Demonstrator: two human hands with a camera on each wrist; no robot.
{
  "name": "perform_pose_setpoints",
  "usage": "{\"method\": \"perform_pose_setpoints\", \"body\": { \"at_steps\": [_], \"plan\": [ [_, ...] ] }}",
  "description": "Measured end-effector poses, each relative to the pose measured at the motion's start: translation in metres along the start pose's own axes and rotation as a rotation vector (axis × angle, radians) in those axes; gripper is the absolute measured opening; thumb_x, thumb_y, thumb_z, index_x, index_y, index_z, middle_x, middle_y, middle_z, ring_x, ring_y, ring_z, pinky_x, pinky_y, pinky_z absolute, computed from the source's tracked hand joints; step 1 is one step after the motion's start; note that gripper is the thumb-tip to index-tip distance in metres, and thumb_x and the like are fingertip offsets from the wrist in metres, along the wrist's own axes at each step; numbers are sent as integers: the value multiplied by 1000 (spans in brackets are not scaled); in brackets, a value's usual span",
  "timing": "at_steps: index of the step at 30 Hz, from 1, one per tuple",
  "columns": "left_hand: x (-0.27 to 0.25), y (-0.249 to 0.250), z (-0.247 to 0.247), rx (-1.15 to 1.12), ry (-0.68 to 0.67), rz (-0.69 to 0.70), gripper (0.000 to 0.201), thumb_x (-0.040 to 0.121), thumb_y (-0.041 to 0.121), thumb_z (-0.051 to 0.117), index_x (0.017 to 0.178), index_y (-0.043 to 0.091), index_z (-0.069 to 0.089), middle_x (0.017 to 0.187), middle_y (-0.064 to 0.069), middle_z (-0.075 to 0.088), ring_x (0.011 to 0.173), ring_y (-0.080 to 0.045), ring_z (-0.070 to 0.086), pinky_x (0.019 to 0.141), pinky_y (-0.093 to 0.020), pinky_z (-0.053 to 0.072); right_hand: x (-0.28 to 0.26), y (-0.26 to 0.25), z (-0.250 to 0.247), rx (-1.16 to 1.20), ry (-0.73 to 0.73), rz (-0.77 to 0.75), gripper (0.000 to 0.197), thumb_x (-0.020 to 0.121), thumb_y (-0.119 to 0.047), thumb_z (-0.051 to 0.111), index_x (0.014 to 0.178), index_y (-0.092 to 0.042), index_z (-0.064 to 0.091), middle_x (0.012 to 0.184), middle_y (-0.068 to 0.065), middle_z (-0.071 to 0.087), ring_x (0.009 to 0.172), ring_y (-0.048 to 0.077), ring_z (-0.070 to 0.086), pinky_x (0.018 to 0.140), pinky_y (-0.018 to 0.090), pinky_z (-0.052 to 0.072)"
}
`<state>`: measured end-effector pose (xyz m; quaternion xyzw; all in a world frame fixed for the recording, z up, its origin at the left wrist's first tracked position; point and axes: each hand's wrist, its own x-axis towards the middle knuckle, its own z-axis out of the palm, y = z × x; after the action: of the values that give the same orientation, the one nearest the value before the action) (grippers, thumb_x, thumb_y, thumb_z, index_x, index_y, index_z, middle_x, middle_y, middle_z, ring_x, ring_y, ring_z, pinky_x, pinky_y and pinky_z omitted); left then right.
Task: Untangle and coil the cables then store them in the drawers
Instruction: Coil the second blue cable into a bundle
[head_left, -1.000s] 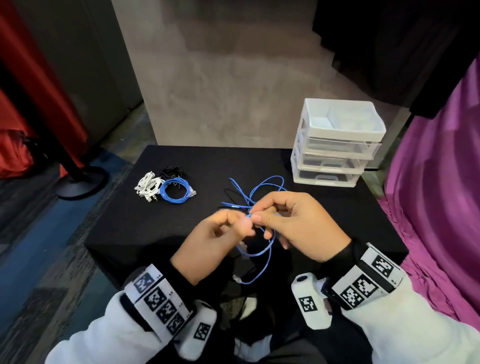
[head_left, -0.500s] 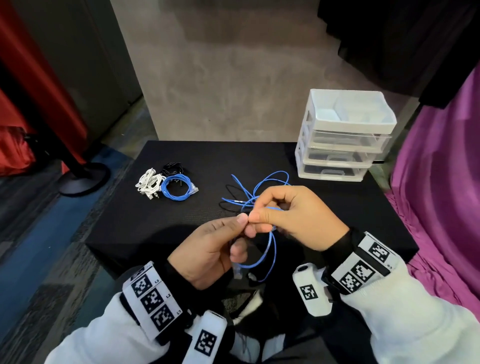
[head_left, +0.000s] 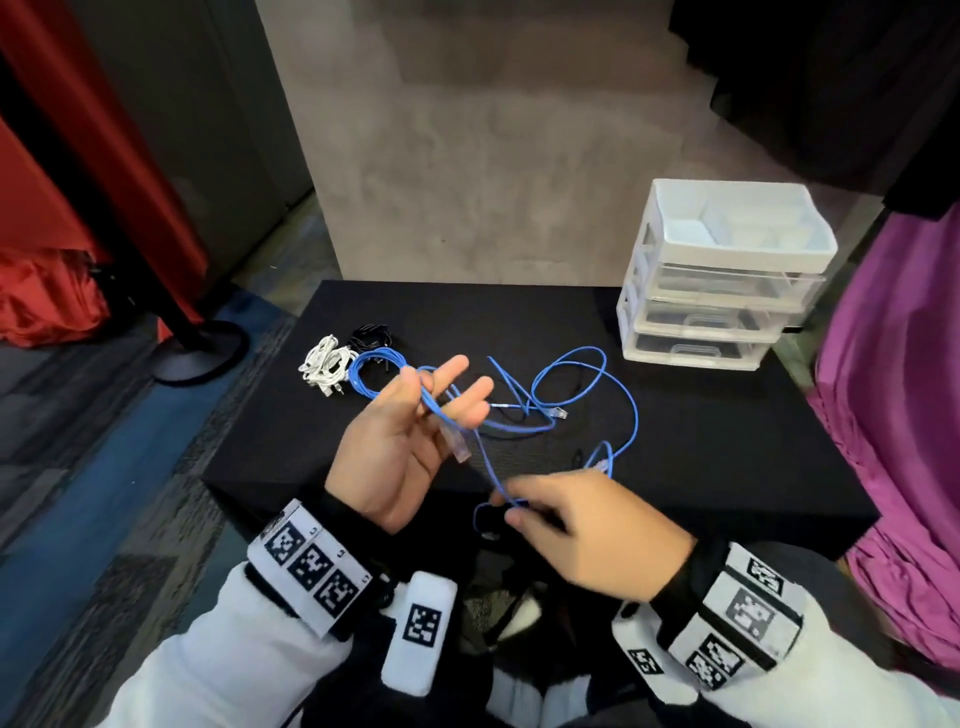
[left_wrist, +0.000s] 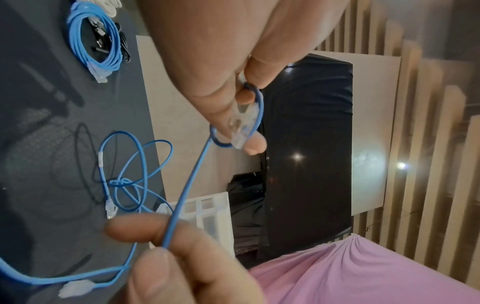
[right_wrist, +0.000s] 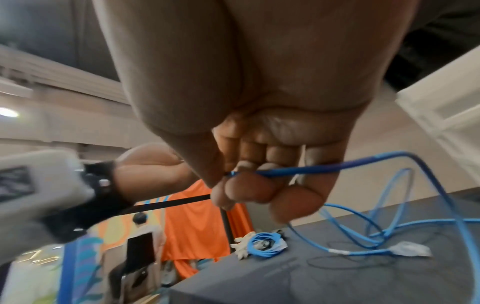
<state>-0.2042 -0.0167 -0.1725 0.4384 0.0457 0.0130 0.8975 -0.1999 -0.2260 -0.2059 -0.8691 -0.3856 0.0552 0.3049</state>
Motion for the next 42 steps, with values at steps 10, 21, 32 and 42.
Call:
{"method": "perform_pose_setpoints", "body": {
  "at_steps": [10, 21, 32, 42],
  "plan": [
    [-21, -16, 13, 1028, -318, 68, 36, 110, 30, 38, 77, 25, 51, 62, 9, 61, 61, -10, 63, 64, -25, 46, 12, -22, -54, 5, 174, 14, 36, 82, -63, 71, 78, -27, 69, 67, -10, 65, 63, 8, 59, 65, 37, 51],
    [-27, 18, 25, 211, -332, -209, 28, 104, 28, 36, 84, 14, 48, 116, -12, 74, 35, -1, 30, 42, -17, 22, 17, 23, -51, 405, 297, 187, 27, 100, -37, 64, 83, -17, 71, 59, -4, 52, 60, 9, 44, 62, 36, 40],
    [-11, -14, 12, 610, -100, 156, 26, 112, 23, 32, 90, 13, 42, 157, 4, 43, 107, -25, 74, 84, -35, 59, -7, -27, 10, 111, 111, -26, 12, 95, -25, 56, 85, -21, 62, 73, -10, 56, 69, 6, 49, 68, 27, 44],
    [-38, -14, 12, 908, -468, -61, 39, 106, 32, 33, 104, -1, 55, 103, -1, 76, 45, -18, 44, 59, -29, 41, 14, -9, -83, 40, 227, 78, 14, 90, -46, 69, 89, -34, 76, 84, -10, 75, 81, 11, 70, 80, 40, 55]
  ]
}}
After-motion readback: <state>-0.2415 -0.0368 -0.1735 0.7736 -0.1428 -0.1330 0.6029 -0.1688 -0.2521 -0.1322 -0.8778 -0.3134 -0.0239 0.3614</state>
